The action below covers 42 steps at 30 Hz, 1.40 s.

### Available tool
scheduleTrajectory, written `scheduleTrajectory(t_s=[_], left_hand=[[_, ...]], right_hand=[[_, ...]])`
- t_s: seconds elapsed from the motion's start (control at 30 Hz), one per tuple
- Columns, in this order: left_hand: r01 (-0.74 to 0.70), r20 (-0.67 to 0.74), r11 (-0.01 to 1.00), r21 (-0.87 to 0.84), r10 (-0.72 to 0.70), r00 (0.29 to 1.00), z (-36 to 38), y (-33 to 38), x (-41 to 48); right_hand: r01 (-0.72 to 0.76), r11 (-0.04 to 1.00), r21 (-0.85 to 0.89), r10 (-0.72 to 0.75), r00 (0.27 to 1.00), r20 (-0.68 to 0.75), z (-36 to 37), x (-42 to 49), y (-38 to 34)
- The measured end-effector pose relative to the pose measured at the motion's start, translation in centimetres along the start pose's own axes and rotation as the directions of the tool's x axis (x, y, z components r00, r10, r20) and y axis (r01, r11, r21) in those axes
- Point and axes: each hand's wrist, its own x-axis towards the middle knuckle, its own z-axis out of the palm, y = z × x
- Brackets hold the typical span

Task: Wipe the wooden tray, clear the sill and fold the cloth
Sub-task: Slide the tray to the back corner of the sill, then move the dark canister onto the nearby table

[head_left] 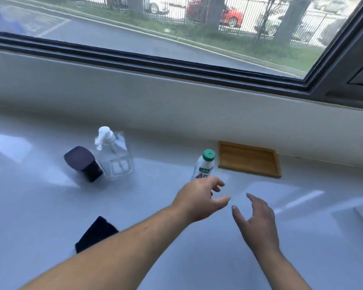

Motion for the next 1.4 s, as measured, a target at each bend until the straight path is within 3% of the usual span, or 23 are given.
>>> scheduleTrajectory(t_s=[0.07, 0.2, 0.37, 0.47, 0.63, 0.73, 0.97, 1.17, 1.27, 1.4], left_hand=[[0.048, -0.096, 0.999, 0.021, -0.046, 0.994, -5.2, -6.2, -6.8], [0.192, -0.160, 0.977, 0.096, -0.175, 0.971, -9.7, -11.1, -10.1], [0.388, -0.407, 0.915, 0.110, -0.315, 0.857, -20.5, -20.6, -17.2], [0.479, -0.447, 0.865, 0.152, -0.372, 0.813, -24.6, -23.4, -17.1], [0.535, -0.443, 0.816, 0.220, -0.405, 0.800, -27.9, -26.5, -12.8], [0.539, -0.395, 0.807, 0.240, -0.426, 0.814, -28.6, -27.9, -8.9], [0.517, -0.224, 0.815, 0.261, -0.470, 0.854, -26.8, -30.4, -2.1], [0.543, -0.311, 0.806, 0.235, -0.467, 0.828, -26.5, -31.6, -2.3], [0.588, -0.359, 0.793, 0.160, -0.508, 0.783, -28.4, -32.5, -5.2], [0.665, -0.457, 0.744, 0.070, -0.568, 0.684, -32.8, -35.8, -12.9]], right_hand=[[0.117, 0.993, 0.000, -0.117, 0.993, 0.021, 3.7, -5.3, -7.0], [0.169, 0.985, 0.030, -0.171, 0.983, 0.065, 6.7, -7.4, -12.1], [0.298, 0.946, 0.129, -0.318, 0.930, 0.186, 13.5, -13.2, -23.5], [0.292, 0.939, 0.181, -0.332, 0.907, 0.259, 17.4, -13.2, -28.2], [0.118, 0.931, 0.344, -0.251, 0.894, 0.372, 23.2, -10.4, -33.9], [-0.077, 0.907, 0.414, -0.142, 0.869, 0.474, 26.4, -7.9, -36.0], [-0.426, 0.762, 0.488, -0.011, 0.744, 0.668, 30.4, -4.0, -37.0], [-0.554, 0.653, 0.516, -0.003, 0.680, 0.733, 31.4, -4.2, -37.9], [-0.577, 0.632, 0.517, -0.022, 0.653, 0.757, 32.2, -5.5, -40.0], [-0.545, 0.681, 0.489, -0.098, 0.593, 0.799, 34.2, -10.7, -45.8]])
